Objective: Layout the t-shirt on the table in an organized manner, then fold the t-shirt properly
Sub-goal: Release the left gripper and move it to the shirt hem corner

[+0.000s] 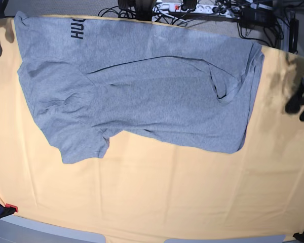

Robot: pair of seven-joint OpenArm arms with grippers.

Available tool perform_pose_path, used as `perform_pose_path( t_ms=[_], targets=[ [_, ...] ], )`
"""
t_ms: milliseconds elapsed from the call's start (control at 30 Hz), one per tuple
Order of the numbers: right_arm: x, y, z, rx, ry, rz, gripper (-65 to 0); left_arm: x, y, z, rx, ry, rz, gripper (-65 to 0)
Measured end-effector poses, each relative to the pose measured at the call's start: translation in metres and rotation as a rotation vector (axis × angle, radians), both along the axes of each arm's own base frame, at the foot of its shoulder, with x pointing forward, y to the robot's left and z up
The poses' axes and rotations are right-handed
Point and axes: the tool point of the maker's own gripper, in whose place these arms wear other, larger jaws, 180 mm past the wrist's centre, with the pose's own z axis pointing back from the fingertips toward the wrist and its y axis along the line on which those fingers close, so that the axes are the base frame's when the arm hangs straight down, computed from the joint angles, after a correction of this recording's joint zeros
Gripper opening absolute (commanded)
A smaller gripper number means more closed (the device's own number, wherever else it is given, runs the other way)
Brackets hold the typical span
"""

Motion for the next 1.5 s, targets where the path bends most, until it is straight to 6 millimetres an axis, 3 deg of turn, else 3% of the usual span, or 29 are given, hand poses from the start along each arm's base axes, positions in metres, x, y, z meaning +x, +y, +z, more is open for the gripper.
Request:
perform_pose_path(
  t_ms=[200, 300, 500, 700, 833, 933, 1067, 1267, 1367, 1433, 1500],
  targets=[
    [0.000, 0.001, -0.001, 0.004, -0.001, -0.002, -29.0, 0.038, 0.026, 0.000, -0.093, -0.106, 0.218, -21.9],
    [0.000, 0.001, -0.001, 0.004, 0.001, -0.002, -29.0, 0.054, 0.027, -0.013, -0.162, -0.081, 0.237, -21.9],
    [0.002, 0.001, 0.000, 0.004, -0.008, -0.001, -29.0, 0.084, 0.004, -0.072, -0.268, 0.061, 0.186, -21.9],
    [0.002, 0.001, 0.000, 0.004, -0.008, -0.002, -29.0, 0.125, -0.022, -0.081, -0.378, 0.069, 0.138, -21.9],
    [0.002, 0.001, 0.000, 0.004, -0.007, -0.002, -29.0, 0.138, -0.051, -0.113, -0.385, 0.133, 0.133, -21.9],
    [0.001, 0.001, 0.000, 0.004, -0.007, -0.002, -29.0, 0.150, -0.062, -0.120, -0.425, 0.125, 0.168, -21.9],
    [0.001, 0.001, 0.000, 0.004, -0.006, -0.002, -29.0, 0.153, -0.084, -0.125, -0.473, 0.128, 0.147, -21.9],
    [0.002, 0.001, 0.000, 0.005, -0.009, -0.003, -29.0, 0.140, -0.132, -0.131, -0.545, 0.229, 0.014, -21.9],
    [0.010, 0.003, 0.002, 0.015, -0.045, -0.009, -29.0, 0.138, -0.141, -0.133, -0.537, 0.241, -0.017, -22.1],
    [0.015, 0.006, 0.002, 0.031, -0.067, -0.015, -29.0, 0.140, -0.141, -0.131, -0.535, 0.236, -0.017, -27.5],
    [0.019, 0.014, -0.003, 0.055, -0.073, -0.005, -29.0, 0.141, -0.140, -0.131, -0.531, 0.233, -0.013, -40.6]
  ],
)
